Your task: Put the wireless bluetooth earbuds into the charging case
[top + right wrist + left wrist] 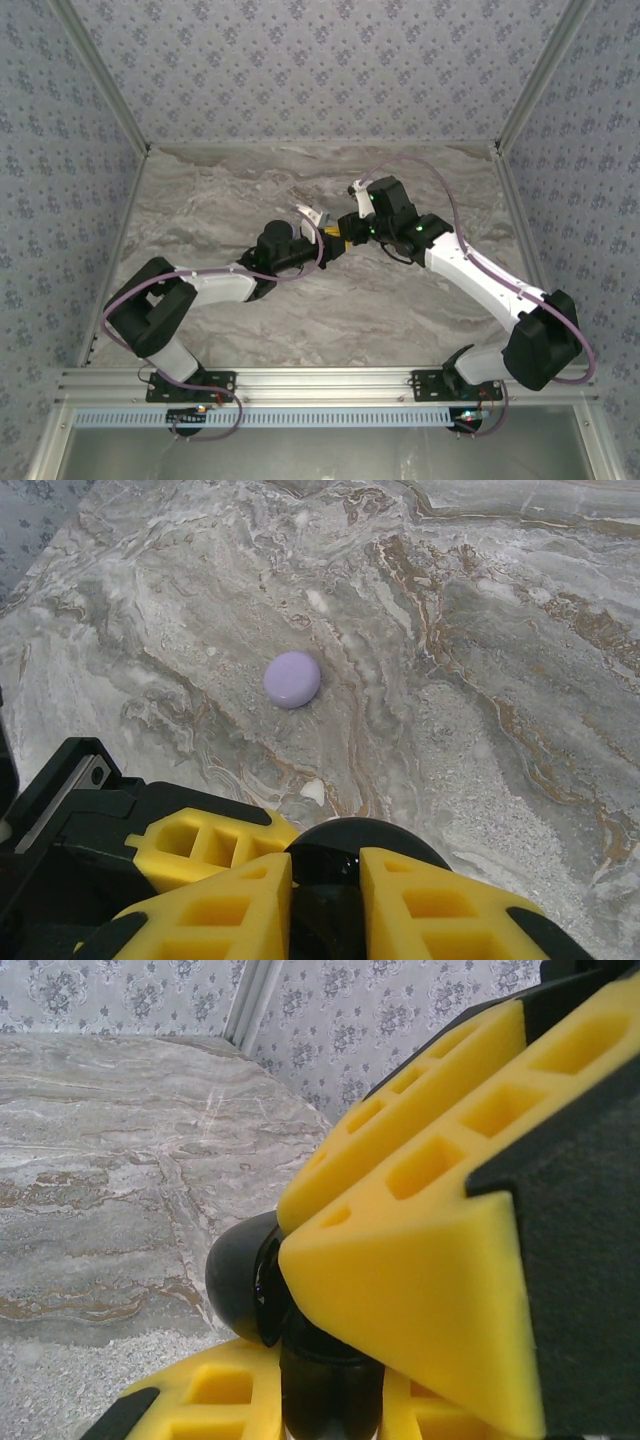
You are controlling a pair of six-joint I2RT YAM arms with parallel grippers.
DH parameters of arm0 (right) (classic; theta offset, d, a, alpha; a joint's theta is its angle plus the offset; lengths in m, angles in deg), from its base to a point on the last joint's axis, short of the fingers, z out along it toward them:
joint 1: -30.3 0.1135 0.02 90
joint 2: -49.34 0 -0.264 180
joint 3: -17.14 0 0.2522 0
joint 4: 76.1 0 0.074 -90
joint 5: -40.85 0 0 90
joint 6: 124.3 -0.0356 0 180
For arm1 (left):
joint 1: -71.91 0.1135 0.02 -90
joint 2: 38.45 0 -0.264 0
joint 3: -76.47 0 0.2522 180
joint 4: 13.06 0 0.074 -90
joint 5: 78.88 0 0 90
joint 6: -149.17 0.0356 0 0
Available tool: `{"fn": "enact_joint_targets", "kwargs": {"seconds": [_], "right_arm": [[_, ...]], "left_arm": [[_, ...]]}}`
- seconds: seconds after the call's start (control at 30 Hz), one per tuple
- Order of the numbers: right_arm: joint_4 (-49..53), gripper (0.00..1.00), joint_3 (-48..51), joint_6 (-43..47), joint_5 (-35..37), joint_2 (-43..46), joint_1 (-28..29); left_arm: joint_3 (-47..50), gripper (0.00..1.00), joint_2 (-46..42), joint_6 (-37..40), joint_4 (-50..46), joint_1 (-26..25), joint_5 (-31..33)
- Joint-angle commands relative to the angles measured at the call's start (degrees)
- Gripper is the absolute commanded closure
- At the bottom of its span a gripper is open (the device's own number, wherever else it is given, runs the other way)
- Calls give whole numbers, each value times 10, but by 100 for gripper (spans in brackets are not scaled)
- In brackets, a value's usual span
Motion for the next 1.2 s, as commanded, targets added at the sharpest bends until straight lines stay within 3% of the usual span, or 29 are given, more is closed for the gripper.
{"fn": "enact_joint_targets", "kwargs": {"seconds": [0.0,0.33,0.5,0.9,1.17], "right_arm": [[5,72,5,7,15,15,3],[12,56,1,0,16,39,1],[10,52,6,-9,18,57,-7],[9,52,40,-50,11,89,-68],[-6,62,63,-44,-123,83,-132]], "left_arm": [[-12,82,-28,-1,17,-4,-4],[-9,82,-33,11,6,-4,-4],[-4,82,-43,26,-6,-4,-2],[15,82,-105,78,-57,-4,-2],[30,82,-164,114,-79,-4,-28]]}}
